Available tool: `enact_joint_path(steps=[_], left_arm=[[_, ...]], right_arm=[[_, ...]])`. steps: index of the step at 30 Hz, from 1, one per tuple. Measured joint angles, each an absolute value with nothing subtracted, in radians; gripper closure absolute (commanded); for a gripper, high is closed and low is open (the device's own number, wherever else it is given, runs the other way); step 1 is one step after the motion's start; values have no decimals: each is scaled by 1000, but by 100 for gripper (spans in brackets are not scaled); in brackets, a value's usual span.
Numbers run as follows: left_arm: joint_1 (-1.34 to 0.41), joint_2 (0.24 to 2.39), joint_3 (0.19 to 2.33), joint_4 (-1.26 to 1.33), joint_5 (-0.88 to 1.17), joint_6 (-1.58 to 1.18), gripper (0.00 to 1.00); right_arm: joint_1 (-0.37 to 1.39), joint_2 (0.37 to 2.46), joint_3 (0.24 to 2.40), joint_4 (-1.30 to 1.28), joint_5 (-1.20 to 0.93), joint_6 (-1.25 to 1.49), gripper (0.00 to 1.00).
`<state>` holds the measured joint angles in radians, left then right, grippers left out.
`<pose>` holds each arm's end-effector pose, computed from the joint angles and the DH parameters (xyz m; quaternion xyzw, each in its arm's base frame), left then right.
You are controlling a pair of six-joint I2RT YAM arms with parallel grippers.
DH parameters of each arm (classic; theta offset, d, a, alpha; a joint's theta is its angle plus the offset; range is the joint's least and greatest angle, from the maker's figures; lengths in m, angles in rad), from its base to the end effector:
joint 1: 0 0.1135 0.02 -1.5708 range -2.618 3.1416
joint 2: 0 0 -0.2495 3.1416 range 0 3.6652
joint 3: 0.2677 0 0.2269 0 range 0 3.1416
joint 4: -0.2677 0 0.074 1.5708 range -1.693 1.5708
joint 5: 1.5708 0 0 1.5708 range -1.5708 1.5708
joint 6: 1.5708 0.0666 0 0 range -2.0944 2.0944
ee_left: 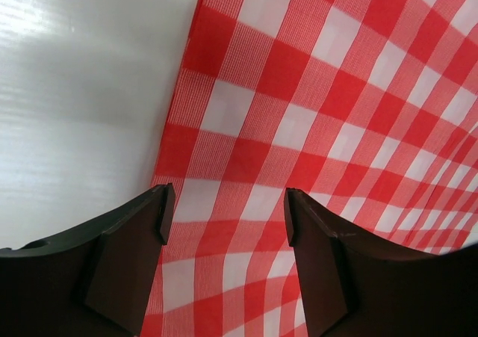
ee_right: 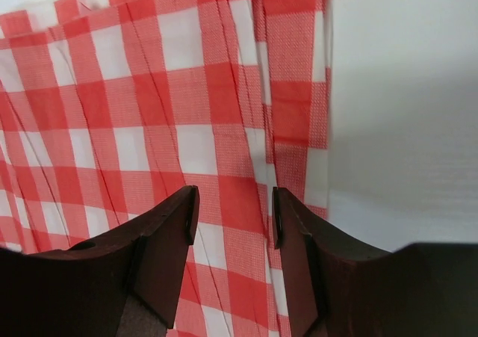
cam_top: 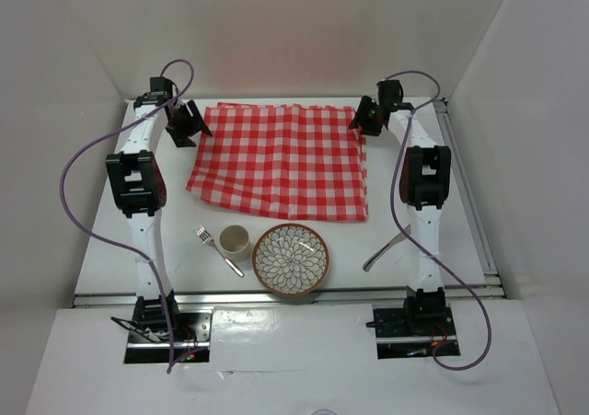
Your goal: Set the dinner table for one person
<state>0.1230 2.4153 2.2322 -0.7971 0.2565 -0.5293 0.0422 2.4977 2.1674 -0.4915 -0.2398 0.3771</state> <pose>0.5079 0.0458 0.1834 -0.2687 0.9108 -0.1781 0.2580 0.5393 0.0386 0.1475 0.1109 0.9184 0.1845 0.3321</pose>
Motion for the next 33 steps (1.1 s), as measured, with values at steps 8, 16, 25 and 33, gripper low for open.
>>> enact_joint_path(steps=[8,16,25,33], left_arm=[[123,2454,2246,-745,294,-532,25],[123,2471,2244,-709,340,-557,47],[122,2518,2243,-676,392,-558,100],[121,2515,2225,-656,398,-557,100]], right_arm=[[45,2534,2200,-485,-247,377,49],[45,2548,2201,-475,-259,376,60],[45,2557,2201,-470,-265,359,100],[46,2502,2098,-411,-242,360,100]])
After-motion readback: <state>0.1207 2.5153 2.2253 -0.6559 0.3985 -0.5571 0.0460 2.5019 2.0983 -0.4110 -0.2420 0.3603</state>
